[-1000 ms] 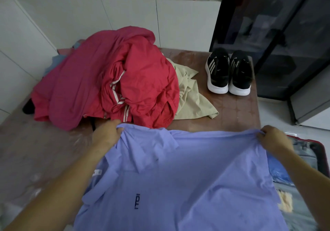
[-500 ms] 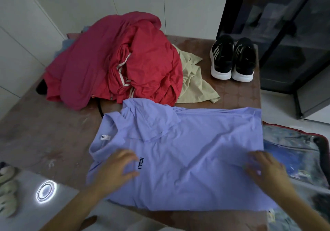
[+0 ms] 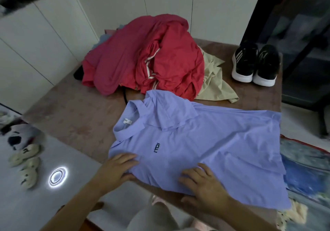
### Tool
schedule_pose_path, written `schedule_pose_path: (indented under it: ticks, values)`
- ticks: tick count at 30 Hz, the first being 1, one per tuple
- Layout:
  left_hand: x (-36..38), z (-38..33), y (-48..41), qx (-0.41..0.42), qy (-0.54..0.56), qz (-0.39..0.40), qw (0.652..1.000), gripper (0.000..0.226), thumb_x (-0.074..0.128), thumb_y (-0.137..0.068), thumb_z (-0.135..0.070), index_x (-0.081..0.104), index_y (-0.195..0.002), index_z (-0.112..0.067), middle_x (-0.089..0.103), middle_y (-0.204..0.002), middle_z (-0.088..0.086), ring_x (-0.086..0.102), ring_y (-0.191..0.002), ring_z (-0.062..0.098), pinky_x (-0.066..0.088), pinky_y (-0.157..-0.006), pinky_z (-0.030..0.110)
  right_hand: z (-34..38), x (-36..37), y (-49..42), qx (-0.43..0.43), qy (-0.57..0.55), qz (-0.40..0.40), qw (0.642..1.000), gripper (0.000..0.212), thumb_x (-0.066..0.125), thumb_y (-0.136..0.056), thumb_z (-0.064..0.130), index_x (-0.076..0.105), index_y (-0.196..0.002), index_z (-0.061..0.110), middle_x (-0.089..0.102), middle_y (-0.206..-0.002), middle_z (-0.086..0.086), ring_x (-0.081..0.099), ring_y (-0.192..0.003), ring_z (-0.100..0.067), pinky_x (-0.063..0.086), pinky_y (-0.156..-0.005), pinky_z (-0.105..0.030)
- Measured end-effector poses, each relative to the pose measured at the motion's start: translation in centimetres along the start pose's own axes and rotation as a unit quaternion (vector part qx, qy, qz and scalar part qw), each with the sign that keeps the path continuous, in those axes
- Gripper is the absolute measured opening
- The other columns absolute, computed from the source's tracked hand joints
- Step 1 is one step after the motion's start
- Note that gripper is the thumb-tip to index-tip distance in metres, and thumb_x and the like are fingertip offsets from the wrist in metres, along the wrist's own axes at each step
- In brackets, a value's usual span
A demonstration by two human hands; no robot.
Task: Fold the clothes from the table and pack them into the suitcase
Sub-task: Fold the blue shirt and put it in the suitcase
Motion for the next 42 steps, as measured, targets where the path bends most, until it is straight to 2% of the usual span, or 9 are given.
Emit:
schedule_pose_path:
  ticks: [5, 8, 15, 20, 23, 29, 33, 39, 42]
  values:
    - [0.8, -0.1, 0.2, 0.041, -0.029, -0.001, 0.999, 0.034, 0.046, -0.085, -0.025, 0.067, -0.111, -0.024, 0.060, -0.125, -0.005, 0.050, -0.113, 0.011, 0.038, -0.093, 0.021, 4.4, 2.3, -4.6, -0.040, -0.008, 0.009, 0.999, 0.050, 0.051, -0.071, 0.051, 0.058, -0.114, 0.027, 0.062, -0.110, 0.000, 0.057, -0.095, -0.018, 0.040, -0.097, -0.038]
    - [0.4, 0.5, -0.2, 0.033, 0.021, -0.010, 0.999, 0.026, 0.046, -0.086, -0.024, 0.065, -0.104, -0.028, 0.064, -0.112, -0.008, 0.056, -0.101, 0.009, 0.040, -0.087, 0.017, 4.1, 2.5, -6.1, -0.025, 0.008, -0.032, 0.999, 0.013, 0.063, -0.072, 0.032, 0.064, -0.082, 0.025, 0.061, -0.079, 0.003, 0.057, -0.073, -0.017, 0.037, -0.093, -0.033]
    - [-1.6, 4.1, -7.1, -0.110, 0.235, 0.097, 0.961, 0.017, 0.043, -0.079, -0.054, 0.053, -0.078, -0.041, 0.055, -0.067, -0.017, 0.051, -0.063, -0.001, 0.036, -0.059, 0.017, -5.1, -0.6, -7.5, 0.238, -0.071, -0.115, 0.962, 0.028, 0.049, -0.078, 0.041, 0.054, -0.059, 0.022, 0.057, -0.048, 0.004, 0.054, -0.045, -0.017, 0.043, -0.051, -0.023]
    - [-4.4, 5.8, -11.0, -0.150, 0.137, -0.003, 0.979, 0.021, 0.056, -0.094, -0.028, 0.062, -0.109, -0.014, 0.063, -0.112, -0.001, 0.061, -0.099, 0.017, 0.050, -0.079, 0.036, -8.5, -1.9, -6.2, 0.376, 0.065, -0.080, 0.921, 0.036, 0.044, -0.074, 0.046, 0.069, -0.084, 0.022, 0.066, -0.070, 0.002, 0.066, -0.064, -0.025, 0.049, -0.068, -0.039]
    - [-5.8, 3.2, -11.3, -0.036, 0.124, -0.057, 0.990, 0.024, 0.056, -0.090, -0.033, 0.063, -0.106, -0.016, 0.059, -0.110, -0.003, 0.059, -0.098, 0.019, 0.049, -0.080, 0.034, -6.4, -2.5, -5.6, 0.313, 0.079, -0.119, 0.939, 0.034, 0.048, -0.082, 0.048, 0.068, -0.087, 0.021, 0.062, -0.082, 0.001, 0.062, -0.076, -0.027, 0.041, -0.076, -0.039]
    - [-0.9, -1.4, -8.4, 0.170, 0.025, 0.057, 0.983, 0.052, 0.050, -0.072, -0.074, 0.059, -0.100, -0.032, 0.059, -0.104, -0.013, 0.056, -0.095, 0.010, 0.039, -0.082, 0.024, -2.1, -0.1, -5.7, 0.165, 0.109, -0.070, 0.978, 0.033, 0.054, -0.074, 0.047, 0.069, -0.097, 0.028, 0.064, -0.100, 0.004, 0.057, -0.091, -0.019, 0.035, -0.094, -0.039]
    - [-0.4, -1.7, -8.0, 0.135, -0.022, 0.061, 0.989, 0.074, 0.040, -0.061, -0.084, 0.054, -0.114, -0.035, 0.058, -0.113, -0.016, 0.057, -0.098, 0.007, 0.049, -0.080, 0.021, -3.5, -2.4, -6.6, 0.257, -0.028, -0.118, 0.959, 0.013, 0.051, -0.079, 0.035, 0.062, -0.076, 0.029, 0.061, -0.067, 0.012, 0.053, -0.066, -0.008, 0.037, -0.079, -0.026]
    - [-3.3, -2.8, -7.9, 0.116, 0.056, -0.010, 0.992, 0.012, 0.052, -0.081, -0.035, 0.060, -0.086, -0.027, 0.060, -0.085, -0.012, 0.055, -0.079, 0.008, 0.040, -0.069, 0.021, -4.2, -2.4, -5.7, 0.370, -0.370, -0.113, 0.845, 0.022, 0.056, -0.090, 0.024, 0.057, -0.068, 0.028, 0.056, -0.058, 0.020, 0.048, -0.058, 0.005, 0.040, -0.060, -0.014]
    - [-3.2, -1.6, -7.5, 0.042, 0.173, 0.053, 0.983, 0.030, 0.041, -0.088, -0.045, 0.060, -0.082, -0.023, 0.062, -0.074, -0.008, 0.055, -0.070, 0.008, 0.044, -0.062, 0.027, -4.8, -2.9, -5.2, 0.397, -0.380, -0.126, 0.825, 0.029, 0.060, -0.091, 0.007, 0.059, -0.066, 0.021, 0.055, -0.053, 0.022, 0.048, -0.054, 0.007, 0.038, -0.057, -0.010]
Point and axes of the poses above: each hand's wrist, its own y-axis away from the middle knuckle, its own x-axis out of the palm, z = x × y, the point moved 10 cm from there along -y, towards the middle knuckle
